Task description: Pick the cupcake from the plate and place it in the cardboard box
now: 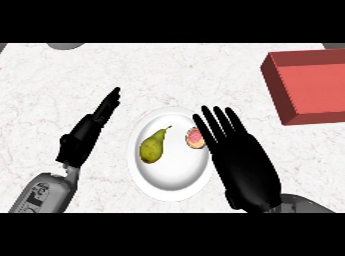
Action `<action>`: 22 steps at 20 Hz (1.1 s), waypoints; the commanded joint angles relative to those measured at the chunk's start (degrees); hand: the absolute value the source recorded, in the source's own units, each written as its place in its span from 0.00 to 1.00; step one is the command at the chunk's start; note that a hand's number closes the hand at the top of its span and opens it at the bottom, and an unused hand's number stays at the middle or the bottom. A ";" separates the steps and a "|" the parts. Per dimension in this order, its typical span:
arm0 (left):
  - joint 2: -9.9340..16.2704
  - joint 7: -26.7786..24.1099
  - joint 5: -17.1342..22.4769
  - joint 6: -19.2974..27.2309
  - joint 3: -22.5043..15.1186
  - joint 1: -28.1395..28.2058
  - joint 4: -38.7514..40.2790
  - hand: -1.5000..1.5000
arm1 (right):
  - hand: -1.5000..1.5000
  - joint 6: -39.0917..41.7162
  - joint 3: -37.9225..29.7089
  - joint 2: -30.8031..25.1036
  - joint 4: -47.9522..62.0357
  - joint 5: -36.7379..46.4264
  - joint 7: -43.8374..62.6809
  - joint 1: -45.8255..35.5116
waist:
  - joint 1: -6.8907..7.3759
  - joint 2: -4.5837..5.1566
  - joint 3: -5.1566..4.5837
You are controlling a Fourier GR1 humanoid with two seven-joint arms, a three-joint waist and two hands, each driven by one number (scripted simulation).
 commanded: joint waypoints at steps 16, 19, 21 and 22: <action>-1.33 3.10 -1.97 -1.67 0.80 1.16 -5.24 0.50 | 0.00 18.50 -6.71 22.62 10.22 -4.71 16.21 -4.32 | 1.59 0.99 0.27; -2.83 0.26 -3.74 -1.88 -0.18 1.59 -1.71 0.50 | 0.00 17.75 -5.49 25.98 15.05 -0.91 16.00 -4.26 | 1.43 1.06 0.26; -2.24 -1.44 -2.97 -3.00 0.72 3.31 -1.73 0.50 | 0.00 19.78 -6.09 27.51 15.27 -0.46 17.85 -3.81 | 1.37 1.03 0.24; -3.25 4.72 -2.88 -1.68 1.04 -0.70 -4.51 0.50 | 0.00 18.15 -5.81 27.26 16.51 0.92 16.88 -2.54 | 1.27 0.99 0.28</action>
